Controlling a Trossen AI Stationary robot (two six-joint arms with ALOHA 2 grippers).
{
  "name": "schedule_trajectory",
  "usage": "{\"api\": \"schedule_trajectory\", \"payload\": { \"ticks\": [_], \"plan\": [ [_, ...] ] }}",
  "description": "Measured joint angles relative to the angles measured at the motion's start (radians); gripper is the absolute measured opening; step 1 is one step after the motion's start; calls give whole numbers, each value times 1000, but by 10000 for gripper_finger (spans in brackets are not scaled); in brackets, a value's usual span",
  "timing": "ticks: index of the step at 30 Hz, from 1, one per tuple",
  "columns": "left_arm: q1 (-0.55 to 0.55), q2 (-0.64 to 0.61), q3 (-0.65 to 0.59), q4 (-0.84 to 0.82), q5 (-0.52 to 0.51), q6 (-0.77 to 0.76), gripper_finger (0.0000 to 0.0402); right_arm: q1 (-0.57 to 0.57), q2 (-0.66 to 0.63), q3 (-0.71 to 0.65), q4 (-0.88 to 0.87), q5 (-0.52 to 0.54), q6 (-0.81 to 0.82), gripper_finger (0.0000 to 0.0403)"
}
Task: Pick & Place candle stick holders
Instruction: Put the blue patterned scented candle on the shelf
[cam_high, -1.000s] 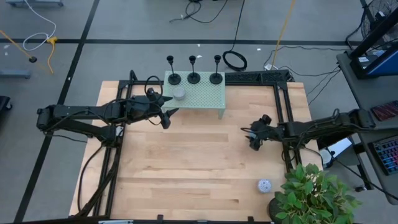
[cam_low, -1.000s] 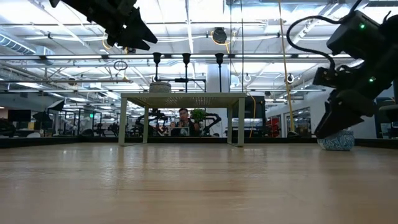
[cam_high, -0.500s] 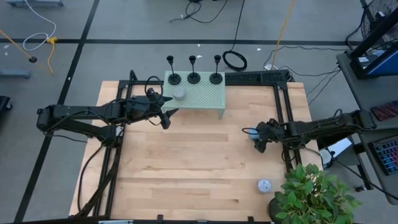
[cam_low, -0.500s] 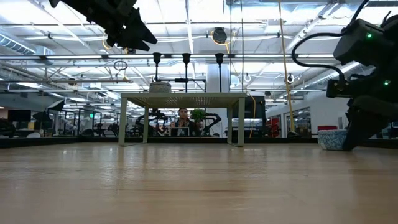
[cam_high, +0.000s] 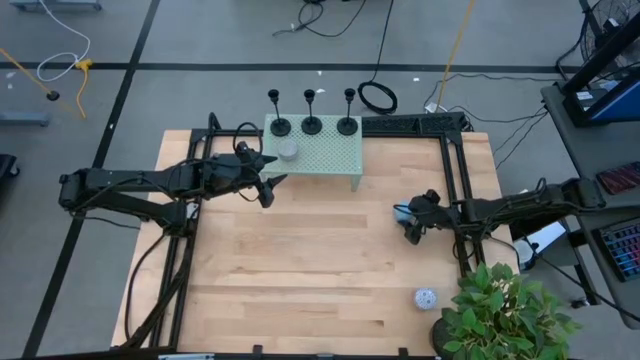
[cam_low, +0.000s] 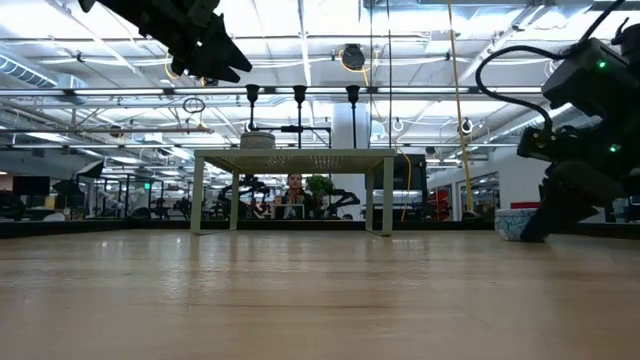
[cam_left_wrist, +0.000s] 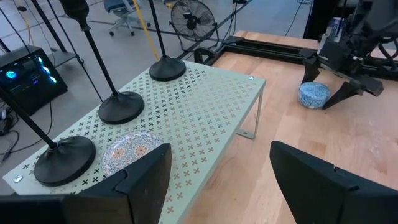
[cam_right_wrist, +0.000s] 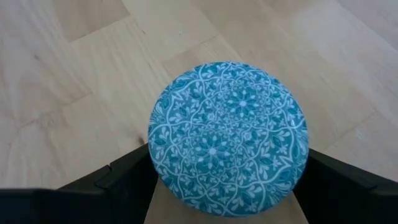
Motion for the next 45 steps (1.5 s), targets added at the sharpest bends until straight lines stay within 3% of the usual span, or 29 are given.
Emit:
{"api": "schedule_trajectory", "payload": {
  "ticks": [9, 33, 37, 45],
  "plan": [
    [0, 0, 0, -1, 0, 5, 273, -7, 1, -13, 111, 1, -73, 318],
    [0, 0, 0, -2, 0, 7, 273, -7, 3, -13, 183, 4, -81, 299],
    [0, 0, 0, -1, -1, 7, 273, -7, 3, -13, 366, 4, -131, 298],
    [0, 0, 0, 0, -1, 5, 273, -7, 18, -10, 1020, -24, -348, 299]
  ]
}}
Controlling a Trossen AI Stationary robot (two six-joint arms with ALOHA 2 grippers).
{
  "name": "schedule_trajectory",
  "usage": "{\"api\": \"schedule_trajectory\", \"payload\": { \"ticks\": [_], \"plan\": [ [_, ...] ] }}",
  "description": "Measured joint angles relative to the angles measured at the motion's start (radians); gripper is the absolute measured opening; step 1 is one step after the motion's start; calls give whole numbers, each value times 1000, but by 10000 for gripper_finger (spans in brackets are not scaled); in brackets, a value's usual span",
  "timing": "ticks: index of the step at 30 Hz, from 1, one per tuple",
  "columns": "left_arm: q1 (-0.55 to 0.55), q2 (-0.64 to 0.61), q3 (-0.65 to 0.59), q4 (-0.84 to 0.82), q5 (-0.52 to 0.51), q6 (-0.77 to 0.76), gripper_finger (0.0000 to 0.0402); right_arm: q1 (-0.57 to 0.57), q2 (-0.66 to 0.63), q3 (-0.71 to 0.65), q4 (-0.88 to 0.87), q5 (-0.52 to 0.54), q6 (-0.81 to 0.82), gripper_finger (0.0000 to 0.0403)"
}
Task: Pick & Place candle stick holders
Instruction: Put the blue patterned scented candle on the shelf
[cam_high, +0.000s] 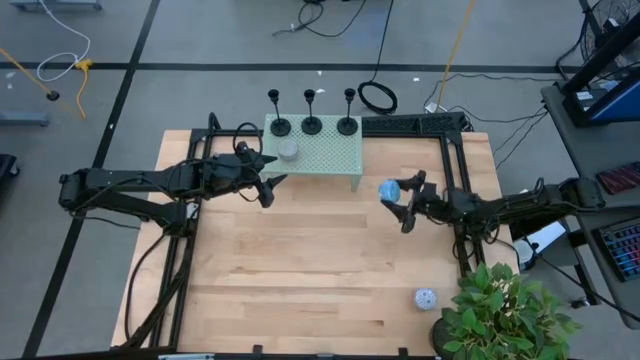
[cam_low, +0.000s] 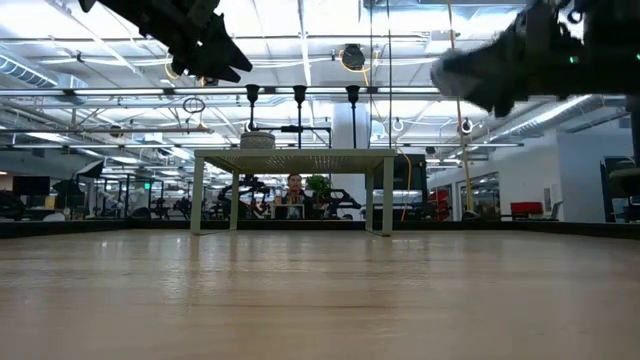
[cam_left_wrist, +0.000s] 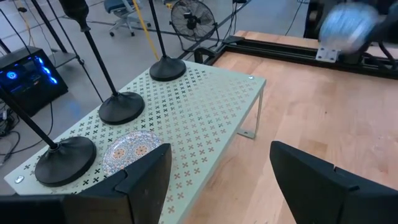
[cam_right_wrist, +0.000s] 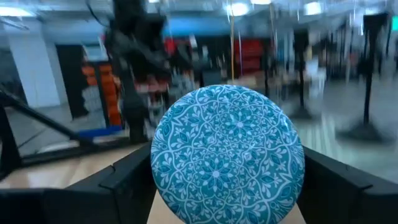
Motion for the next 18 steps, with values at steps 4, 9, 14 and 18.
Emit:
{"api": "schedule_trajectory", "payload": {
  "ticks": [4, 9, 14, 18],
  "plan": [
    [0, 0, 0, 15, -1, 0, 273, -2, 35, 62, 80, -18, -142, 298],
    [0, 0, 0, 61, -1, 3, 273, -44, 143, 228, -2, -25, -195, 299],
    [0, 0, 0, 70, -1, 22, 273, -120, 300, 430, -230, -29, -219, 301],
    [0, 0, 0, 70, -1, 21, 273, -172, 471, 556, -278, -29, -203, 302]
  ]
}}
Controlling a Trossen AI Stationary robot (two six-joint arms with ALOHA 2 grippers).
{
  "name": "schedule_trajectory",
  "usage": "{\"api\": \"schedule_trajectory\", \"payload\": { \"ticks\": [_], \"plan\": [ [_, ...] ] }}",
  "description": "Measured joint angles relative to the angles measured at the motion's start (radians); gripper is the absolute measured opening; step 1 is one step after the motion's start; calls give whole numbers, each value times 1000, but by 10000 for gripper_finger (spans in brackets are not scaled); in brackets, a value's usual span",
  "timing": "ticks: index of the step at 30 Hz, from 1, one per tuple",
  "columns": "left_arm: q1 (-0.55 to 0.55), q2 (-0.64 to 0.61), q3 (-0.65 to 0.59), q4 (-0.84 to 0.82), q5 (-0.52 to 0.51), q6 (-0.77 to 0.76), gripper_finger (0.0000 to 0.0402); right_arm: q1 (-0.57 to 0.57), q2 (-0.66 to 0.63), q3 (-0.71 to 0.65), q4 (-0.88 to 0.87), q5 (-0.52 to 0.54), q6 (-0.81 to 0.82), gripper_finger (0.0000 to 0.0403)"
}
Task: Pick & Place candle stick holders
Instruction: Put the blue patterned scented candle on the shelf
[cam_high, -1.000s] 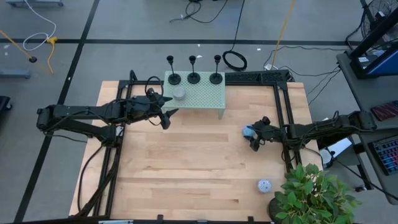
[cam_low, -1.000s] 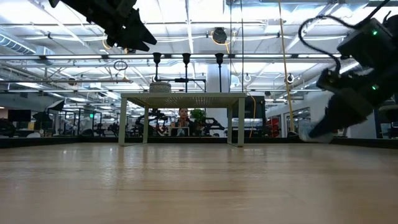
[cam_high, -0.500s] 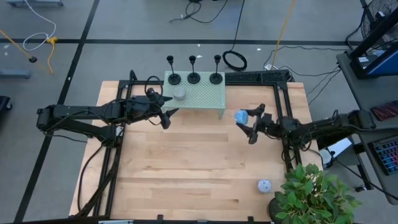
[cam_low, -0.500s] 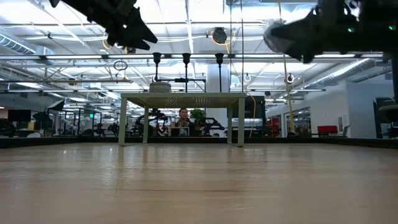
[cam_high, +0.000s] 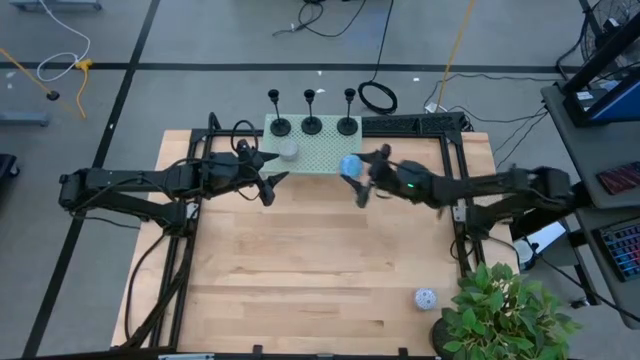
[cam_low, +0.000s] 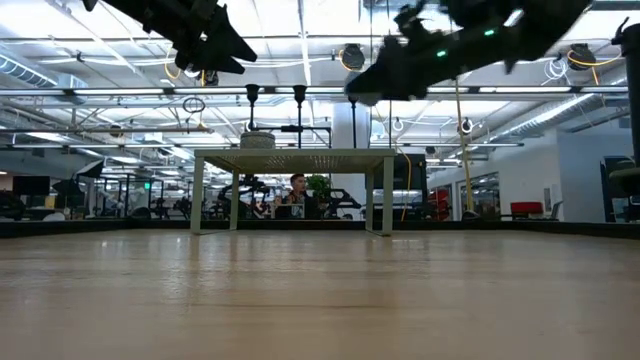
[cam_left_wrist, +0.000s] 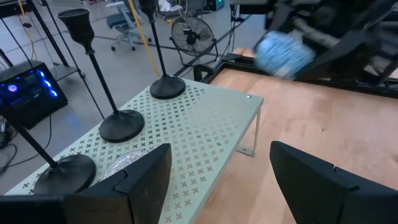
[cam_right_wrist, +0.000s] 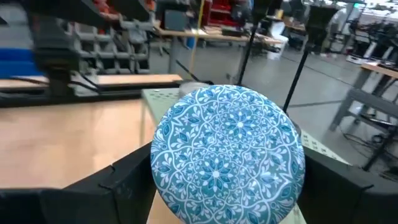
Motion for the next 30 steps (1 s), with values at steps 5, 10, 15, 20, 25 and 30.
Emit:
{"api": "schedule_trajectory", "payload": {
  "ticks": [5, 10, 15, 20, 25, 30],
  "plan": [
    [0, 0, 0, -1, 0, 0, 273, -64, 190, 137, 3, -6, -26, 303],
    [0, 0, 0, -5, 0, 4, 273, -110, 328, 233, 1, -161, -25, 303],
    [0, 0, 0, -11, 8, 3, 273, -136, 421, 301, 1, -181, -45, 303],
    [0, 0, 0, -13, 10, 3, 273, -162, 479, 337, 44, -180, -50, 304],
    [0, 0, 0, -19, 10, 3, 273, -178, 516, 337, 71, -180, -50, 304],
    [0, 0, 0, -19, 10, 3, 273, -182, 516, 337, 71, -180, -80, 304]
  ]
}}
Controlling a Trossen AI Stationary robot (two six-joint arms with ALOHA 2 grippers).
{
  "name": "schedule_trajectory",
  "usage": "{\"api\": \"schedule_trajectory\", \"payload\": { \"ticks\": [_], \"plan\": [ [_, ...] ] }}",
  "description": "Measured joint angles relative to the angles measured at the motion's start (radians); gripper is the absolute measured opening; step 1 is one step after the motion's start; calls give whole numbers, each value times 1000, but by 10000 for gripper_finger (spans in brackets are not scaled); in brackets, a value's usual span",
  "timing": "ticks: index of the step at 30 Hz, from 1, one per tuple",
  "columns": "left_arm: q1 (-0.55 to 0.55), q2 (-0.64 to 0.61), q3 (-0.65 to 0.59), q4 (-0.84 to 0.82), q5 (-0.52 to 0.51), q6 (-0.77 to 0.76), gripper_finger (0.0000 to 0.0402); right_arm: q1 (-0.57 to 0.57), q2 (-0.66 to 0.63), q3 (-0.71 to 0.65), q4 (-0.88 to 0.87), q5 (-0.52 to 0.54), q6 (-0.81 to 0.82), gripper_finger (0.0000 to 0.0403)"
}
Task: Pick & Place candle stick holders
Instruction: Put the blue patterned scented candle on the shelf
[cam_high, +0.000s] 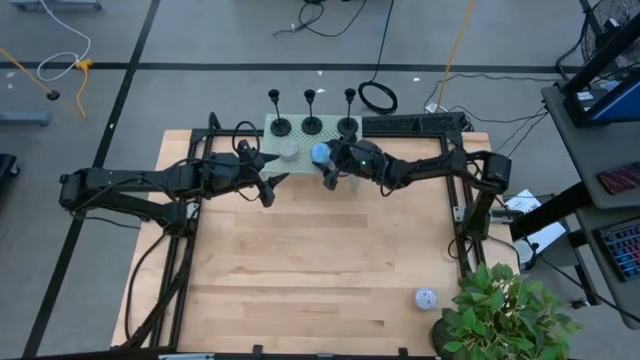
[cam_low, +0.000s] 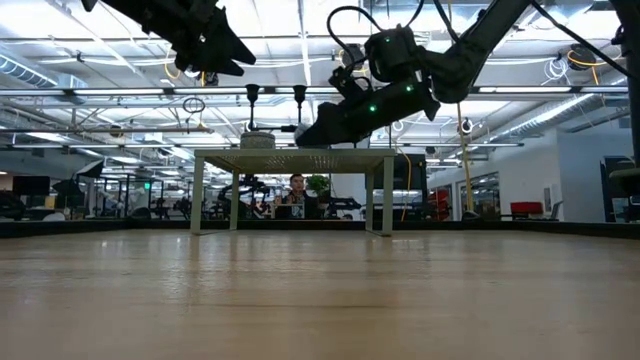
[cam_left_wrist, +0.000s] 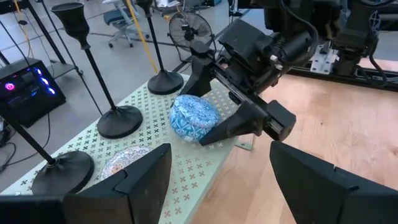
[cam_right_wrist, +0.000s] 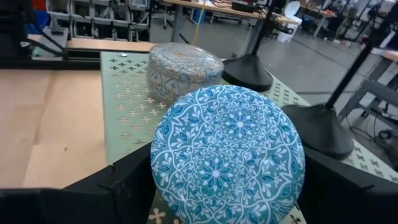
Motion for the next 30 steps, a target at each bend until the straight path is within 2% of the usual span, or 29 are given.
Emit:
{"api": "schedule_trajectory", "payload": {
  "ticks": [12, 19, 30],
  "plan": [
    [0, 0, 0, -4, 0, -3, 273, -1, 0, 0, 16, 0, -32, 304],
    [0, 0, 0, -6, 0, -5, 273, -2, 0, 0, 37, -3, -110, 304],
    [0, 0, 0, -6, 0, -4, 273, -2, 0, -1, 31, -3, -72, 335]
  ]
}}
